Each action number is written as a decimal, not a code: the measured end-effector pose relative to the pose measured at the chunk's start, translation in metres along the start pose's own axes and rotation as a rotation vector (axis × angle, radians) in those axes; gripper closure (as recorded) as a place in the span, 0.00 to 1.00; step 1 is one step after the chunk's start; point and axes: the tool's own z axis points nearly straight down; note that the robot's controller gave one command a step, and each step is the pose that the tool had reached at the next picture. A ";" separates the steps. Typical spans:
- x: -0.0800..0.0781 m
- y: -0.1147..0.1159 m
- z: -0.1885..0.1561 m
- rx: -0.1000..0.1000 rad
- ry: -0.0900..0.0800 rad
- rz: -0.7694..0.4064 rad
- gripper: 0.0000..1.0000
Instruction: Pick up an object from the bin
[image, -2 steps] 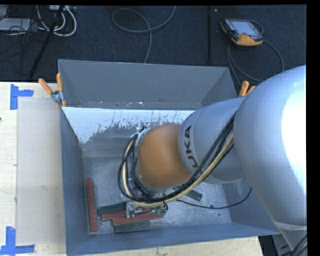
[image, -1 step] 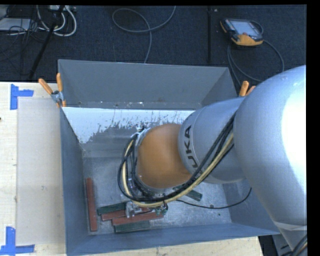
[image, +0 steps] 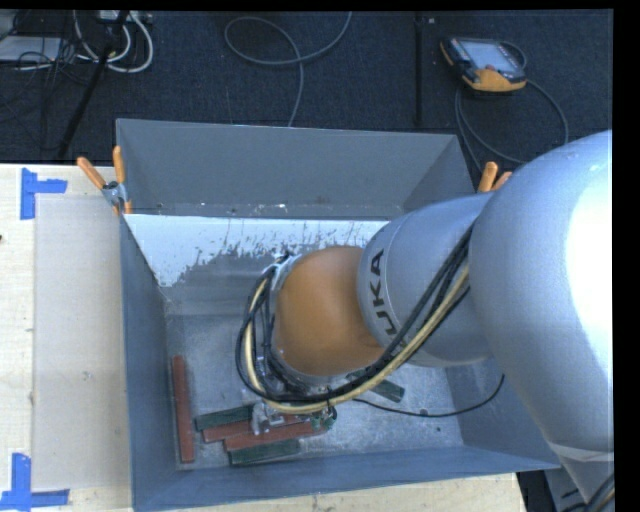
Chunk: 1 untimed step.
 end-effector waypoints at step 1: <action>0.000 0.000 -0.008 0.002 0.005 0.001 1.00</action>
Offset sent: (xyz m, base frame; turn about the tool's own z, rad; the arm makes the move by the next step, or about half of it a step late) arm 0.0000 0.0000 0.0380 0.0000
